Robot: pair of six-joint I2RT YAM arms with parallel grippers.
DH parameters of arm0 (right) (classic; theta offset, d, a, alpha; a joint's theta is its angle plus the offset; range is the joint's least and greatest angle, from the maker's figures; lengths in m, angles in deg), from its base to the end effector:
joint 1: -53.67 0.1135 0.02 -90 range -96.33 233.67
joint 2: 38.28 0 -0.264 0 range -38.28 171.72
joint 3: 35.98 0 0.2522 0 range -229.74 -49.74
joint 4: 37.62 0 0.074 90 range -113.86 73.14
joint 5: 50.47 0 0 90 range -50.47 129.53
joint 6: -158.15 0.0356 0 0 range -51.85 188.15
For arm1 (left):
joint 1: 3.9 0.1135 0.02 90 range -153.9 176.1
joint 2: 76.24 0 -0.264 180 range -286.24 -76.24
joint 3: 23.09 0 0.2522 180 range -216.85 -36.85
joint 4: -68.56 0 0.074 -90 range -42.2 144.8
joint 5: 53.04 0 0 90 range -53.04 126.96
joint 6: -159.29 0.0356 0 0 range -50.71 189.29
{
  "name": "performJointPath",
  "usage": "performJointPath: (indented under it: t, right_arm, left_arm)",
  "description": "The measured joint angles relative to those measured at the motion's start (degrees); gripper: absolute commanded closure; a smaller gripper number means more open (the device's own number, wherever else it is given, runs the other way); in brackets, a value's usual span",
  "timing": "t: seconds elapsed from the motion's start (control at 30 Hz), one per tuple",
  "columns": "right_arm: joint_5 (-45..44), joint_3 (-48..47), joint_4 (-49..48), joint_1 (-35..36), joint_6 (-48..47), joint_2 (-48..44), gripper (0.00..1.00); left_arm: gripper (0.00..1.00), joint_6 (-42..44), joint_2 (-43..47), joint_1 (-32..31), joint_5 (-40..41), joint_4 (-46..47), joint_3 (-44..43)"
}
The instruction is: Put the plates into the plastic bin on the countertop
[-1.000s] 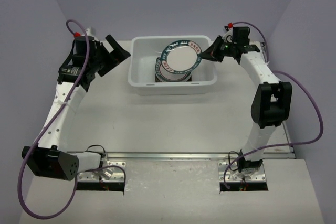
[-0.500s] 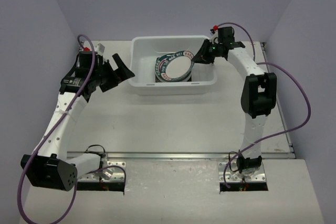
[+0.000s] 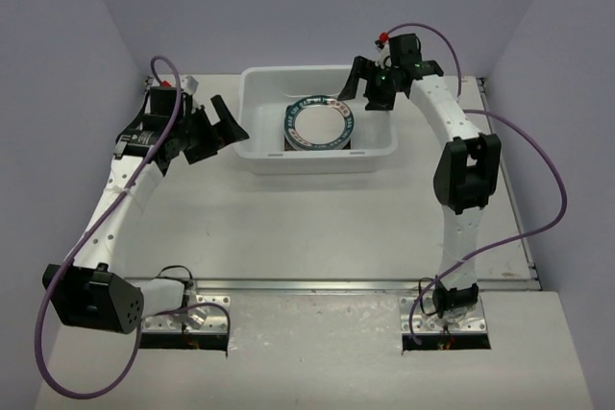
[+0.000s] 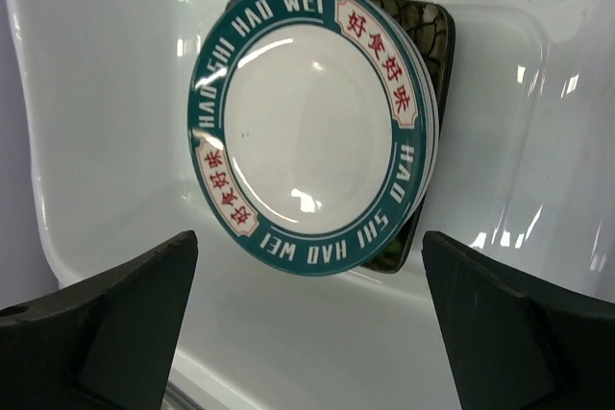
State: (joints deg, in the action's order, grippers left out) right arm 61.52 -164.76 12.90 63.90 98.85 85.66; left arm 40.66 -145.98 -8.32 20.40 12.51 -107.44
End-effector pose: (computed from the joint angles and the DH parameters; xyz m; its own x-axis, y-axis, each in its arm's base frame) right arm 0.4833 0.1008 0.2772 -0.8209 0.3329 -0.4640 -0.0035 0.8095 0.5870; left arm 0.2521 -0.0297 0.3532 -0.7167 -0.4053 -0.5676 -0.0644 0.8488 -0.5248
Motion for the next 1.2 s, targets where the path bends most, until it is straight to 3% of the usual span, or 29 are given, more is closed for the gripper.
performJointPath:
  t: [0.27, 0.43, 0.6, 0.77, 1.03, 1.2]
  right_arm:
    - [-5.52, 1.08, 8.21, 1.75, -4.44, -7.96, 0.01]
    - [-14.89, 7.09, 11.5, 1.54, -7.82, -27.04, 0.01]
    - [-21.95, 18.2, 14.32, 1.43, -9.74, -49.41, 0.01]
    - [-23.53, 27.78, 15.21, 1.43, -10.05, -62.72, 0.01]
    - [-24.97, 47.85, 13.91, 1.45, -11.58, -79.0, 0.01]
    - [-27.75, 52.13, 14.66, 1.45, -11.66, -84.01, 0.01]
  left_arm:
    - [0.0, 6.01, -6.19, 0.0, 11.08, -4.74, -14.45]
    - [0.0, 9.95, -5.94, 0.0, 23.67, -3.73, -17.88]
    - [0.0, 12.1, 0.73, 0.0, 27.96, 3.78, -8.35]
    - [0.0, 11.9, 6.47, 0.0, 28.05, 5.75, -2.38]
    - [0.0, 11.75, 13.74, -2.01, 33.4, 5.83, 7.33]
    - [0.0, 11.8, 17.6, -3.76, 36.12, 4.18, 14.23]
